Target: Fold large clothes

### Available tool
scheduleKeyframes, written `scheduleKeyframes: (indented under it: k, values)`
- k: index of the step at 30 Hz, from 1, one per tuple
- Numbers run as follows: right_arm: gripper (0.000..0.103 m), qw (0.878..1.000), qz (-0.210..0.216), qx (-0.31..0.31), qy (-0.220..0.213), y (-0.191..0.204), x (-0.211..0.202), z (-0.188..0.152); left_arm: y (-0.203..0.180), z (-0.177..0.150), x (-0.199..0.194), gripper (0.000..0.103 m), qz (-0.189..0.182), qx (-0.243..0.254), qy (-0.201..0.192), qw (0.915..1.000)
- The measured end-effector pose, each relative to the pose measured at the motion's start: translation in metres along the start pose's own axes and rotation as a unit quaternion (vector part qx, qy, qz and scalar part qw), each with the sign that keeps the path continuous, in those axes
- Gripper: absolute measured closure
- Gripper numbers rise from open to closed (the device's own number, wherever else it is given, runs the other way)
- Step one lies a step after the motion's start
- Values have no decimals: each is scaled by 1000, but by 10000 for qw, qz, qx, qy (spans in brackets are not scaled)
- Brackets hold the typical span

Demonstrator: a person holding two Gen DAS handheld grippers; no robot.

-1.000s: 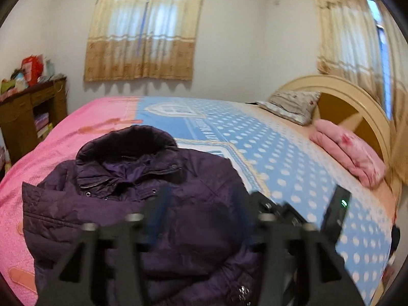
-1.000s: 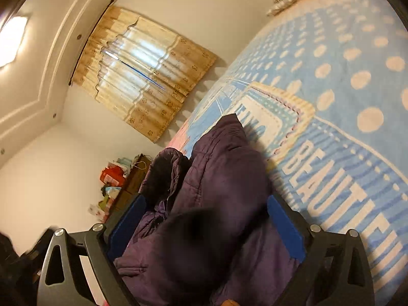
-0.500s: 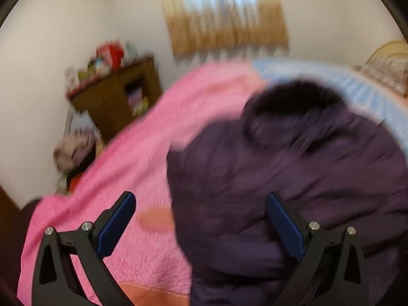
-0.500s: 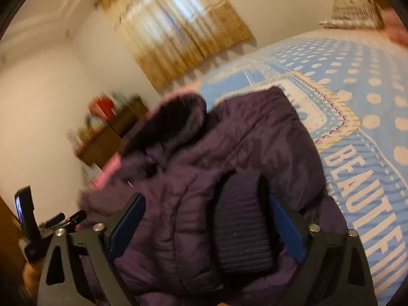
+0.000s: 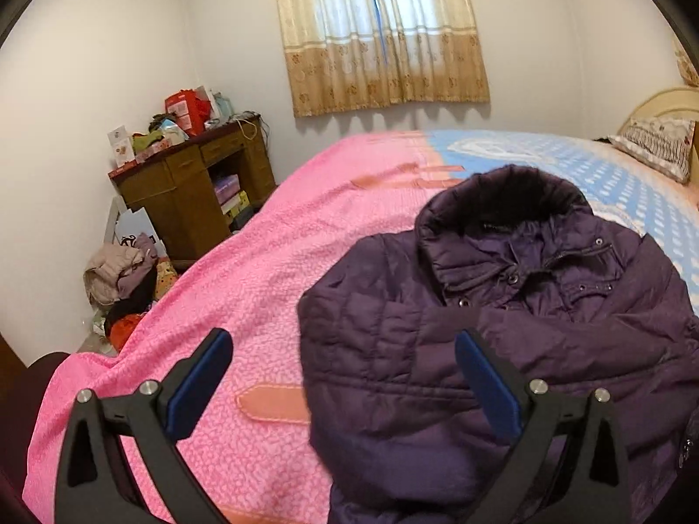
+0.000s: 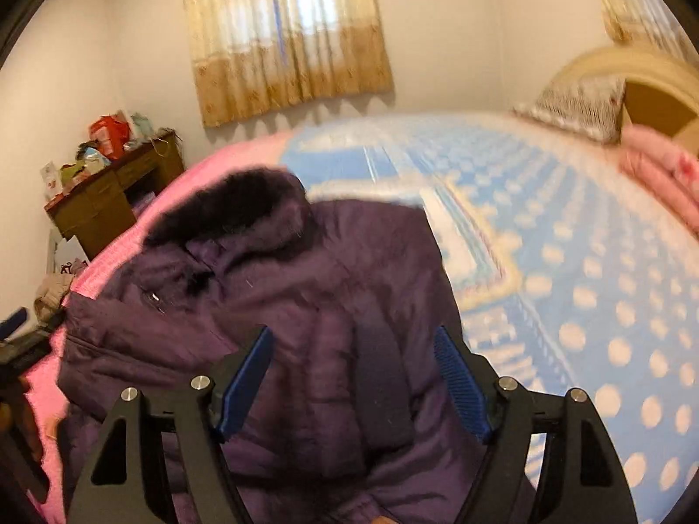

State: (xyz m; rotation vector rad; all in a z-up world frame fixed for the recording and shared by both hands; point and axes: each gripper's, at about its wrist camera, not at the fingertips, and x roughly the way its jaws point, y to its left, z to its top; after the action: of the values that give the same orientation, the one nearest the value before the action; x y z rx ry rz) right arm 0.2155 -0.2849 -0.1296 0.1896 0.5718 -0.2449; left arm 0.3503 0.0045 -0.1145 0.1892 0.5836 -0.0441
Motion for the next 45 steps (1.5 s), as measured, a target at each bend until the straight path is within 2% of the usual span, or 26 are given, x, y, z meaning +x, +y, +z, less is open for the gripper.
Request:
scheduleKeyframes:
  k: [2, 3, 4, 5, 9, 11, 15, 19, 22, 45]
  values:
    - [26, 9993, 120, -348, -109, 18, -5, 7, -10, -2, 11, 0, 70, 66, 121, 9999]
    - [26, 9979, 404, -491, -129, 27, -5, 8, -15, -8, 15, 0, 59, 64, 192, 9998]
    - [26, 9942, 879, -621, -78, 34, -2, 8, -21, -10, 20, 0, -18, 35, 297, 9996]
    - [26, 9900, 1154, -806, 112, 43, 7, 9, -27, -10, 24, 0, -115, 15, 385, 9992]
    - [26, 9837, 972, -1172, 958, 55, 56, -4, -47, -20, 40, 0, -40, 347, 580, 9977]
    - [26, 9785, 998, -1383, 1162, 53, 71, -15, -58, -26, 48, 0, 82, 626, 751, 9952]
    - [26, 9723, 918, -1850, 1097, 56, 76, -34, -60, -34, 54, 0, 73, 817, 850, 9930]
    - [26, 9728, 966, -1750, 1170, 52, 77, -32, -47, -37, 57, 0, -182, 484, 995, 9937]
    - [26, 9728, 945, -1747, 1191, 56, 79, -32, -46, -37, 61, 0, -248, 415, 1100, 9928]
    - [25, 9733, 882, -1727, 1231, 60, 86, -34, -46, -33, 70, 0, -262, 323, 1183, 9921]
